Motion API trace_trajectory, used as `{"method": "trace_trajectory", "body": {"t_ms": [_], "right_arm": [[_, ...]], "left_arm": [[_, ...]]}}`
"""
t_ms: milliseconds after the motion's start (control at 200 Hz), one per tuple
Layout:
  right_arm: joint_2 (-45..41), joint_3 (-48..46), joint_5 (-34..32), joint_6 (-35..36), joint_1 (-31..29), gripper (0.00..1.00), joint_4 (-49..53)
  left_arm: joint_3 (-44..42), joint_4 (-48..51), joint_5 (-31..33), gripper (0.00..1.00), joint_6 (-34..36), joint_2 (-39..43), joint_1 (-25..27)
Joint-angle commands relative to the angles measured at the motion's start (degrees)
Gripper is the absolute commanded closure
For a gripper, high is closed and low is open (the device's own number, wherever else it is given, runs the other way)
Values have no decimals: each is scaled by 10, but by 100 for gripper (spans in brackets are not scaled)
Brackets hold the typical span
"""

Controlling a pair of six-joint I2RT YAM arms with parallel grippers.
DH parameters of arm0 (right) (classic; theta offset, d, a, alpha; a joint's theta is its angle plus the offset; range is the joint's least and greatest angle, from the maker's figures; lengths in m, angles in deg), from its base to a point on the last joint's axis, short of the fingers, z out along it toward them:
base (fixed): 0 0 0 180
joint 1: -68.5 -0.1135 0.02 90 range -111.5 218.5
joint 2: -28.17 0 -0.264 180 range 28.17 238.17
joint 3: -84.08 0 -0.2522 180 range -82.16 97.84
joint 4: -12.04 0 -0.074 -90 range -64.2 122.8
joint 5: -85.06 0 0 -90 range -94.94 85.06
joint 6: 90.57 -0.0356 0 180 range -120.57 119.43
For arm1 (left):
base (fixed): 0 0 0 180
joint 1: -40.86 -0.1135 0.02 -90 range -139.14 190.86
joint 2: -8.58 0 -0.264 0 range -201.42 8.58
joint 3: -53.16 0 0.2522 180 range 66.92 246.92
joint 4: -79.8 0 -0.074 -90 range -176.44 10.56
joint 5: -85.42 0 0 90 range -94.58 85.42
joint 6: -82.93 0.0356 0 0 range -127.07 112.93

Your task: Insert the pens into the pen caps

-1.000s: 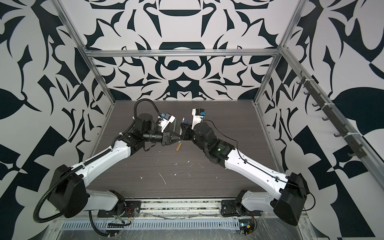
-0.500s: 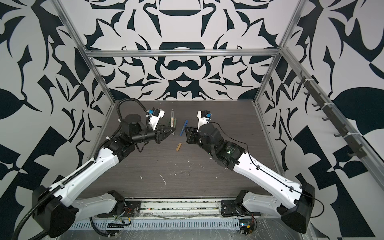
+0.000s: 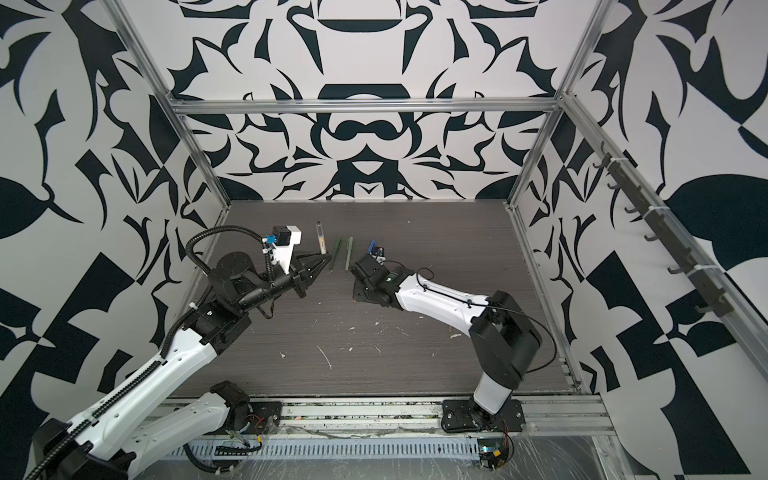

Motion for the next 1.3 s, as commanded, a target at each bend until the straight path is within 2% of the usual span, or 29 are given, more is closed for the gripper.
{"method": "trace_trajectory", "body": {"t_ms": [0,180,300,490,960,1295], "right_arm": [[43,63,58,-13,28,74,-1],[131,133,77,-10,35,72,29],[166,162,65,-10,36,72,49],[179,169,39,-10,37,72,59],[202,175,47,-11,39,80,56],[209,171,47,-11,39,79,53]], "left_arm": [[-11,-55,-39,93,-14,11,1],[-8,-53,-44,94,-17,13,0],[-6,-47,-44,93,-16,15,0],[-2,-46,-56,93,-24,11,0],[1,-43,-61,93,-26,6,0],[5,-37,-63,93,-24,0,0]]}}
